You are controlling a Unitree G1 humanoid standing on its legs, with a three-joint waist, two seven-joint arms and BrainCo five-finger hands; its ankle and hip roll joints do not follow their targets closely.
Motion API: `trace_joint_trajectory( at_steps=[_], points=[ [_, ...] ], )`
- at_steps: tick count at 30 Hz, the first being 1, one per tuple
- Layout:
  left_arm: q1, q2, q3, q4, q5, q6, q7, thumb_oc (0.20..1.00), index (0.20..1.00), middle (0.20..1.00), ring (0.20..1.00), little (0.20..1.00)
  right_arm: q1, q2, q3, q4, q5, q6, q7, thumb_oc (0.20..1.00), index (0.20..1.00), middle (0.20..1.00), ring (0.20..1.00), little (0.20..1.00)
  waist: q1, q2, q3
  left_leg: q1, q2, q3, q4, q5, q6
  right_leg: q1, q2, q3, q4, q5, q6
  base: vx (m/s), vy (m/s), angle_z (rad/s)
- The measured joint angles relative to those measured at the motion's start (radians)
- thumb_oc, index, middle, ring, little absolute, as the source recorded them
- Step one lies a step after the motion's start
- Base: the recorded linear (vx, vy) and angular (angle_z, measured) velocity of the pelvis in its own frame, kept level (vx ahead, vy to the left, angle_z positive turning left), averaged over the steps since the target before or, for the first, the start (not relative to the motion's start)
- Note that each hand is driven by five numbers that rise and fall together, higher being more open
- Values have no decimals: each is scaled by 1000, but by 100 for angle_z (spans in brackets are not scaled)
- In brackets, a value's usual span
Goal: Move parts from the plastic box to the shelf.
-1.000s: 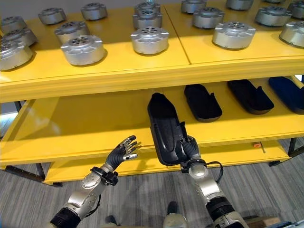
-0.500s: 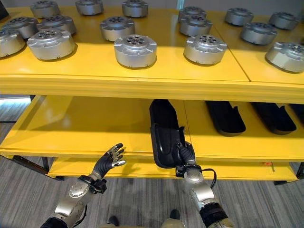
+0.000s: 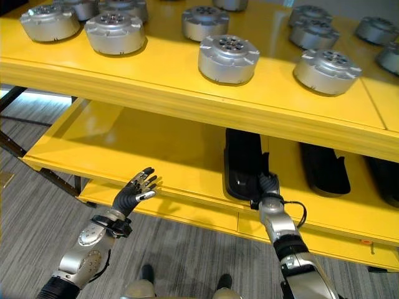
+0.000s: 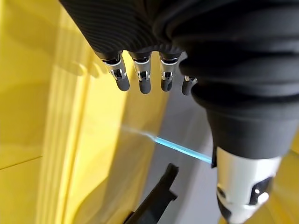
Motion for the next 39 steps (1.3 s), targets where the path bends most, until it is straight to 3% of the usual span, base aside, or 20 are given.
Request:
trace_joint_trajectory(
  at_steps=[8, 15, 38, 39],
  points=[
    [-182, 31, -66, 0, -36, 10, -3, 1000, 1000, 1000, 1000, 1000, -293, -63, 5, 255, 87, -21, -27, 200, 200, 200, 200, 200, 49, 9, 176, -142, 19, -39, 93, -2, 1, -92, 7, -15, 28, 18, -26, -148, -50, 9],
    [-225, 38, -96, -1, -81, 2, 23, 1000, 1000, 1000, 1000, 1000, -447, -168, 54, 329, 109, -29, -32, 200, 200, 200, 200, 200, 53, 27, 243, -215, 22, -47, 124, -1, 2, -154, 5, -15, 42, 27, -30, -85, -16, 1],
    [-277, 51, -180, -1, -111, -13, 130, 1000, 1000, 1000, 1000, 1000, -633, -200, 122, 415, 136, 0, -105, 200, 200, 200, 200, 200, 47, 46, 270, -331, 28, -31, 205, -12, 13, -303, -16, 25, 145, 18, -43, -19, 17, -3],
    [-278, 51, -181, -1, -111, -13, 130, 1000, 1000, 1000, 1000, 1000, -636, -200, 122, 416, 136, 2, -105, 432, 432, 432, 432, 432, 46, 47, 270, -333, 28, -31, 205, -12, 13, -305, -17, 25, 146, 18, -43, 0, 0, 0]
  ],
)
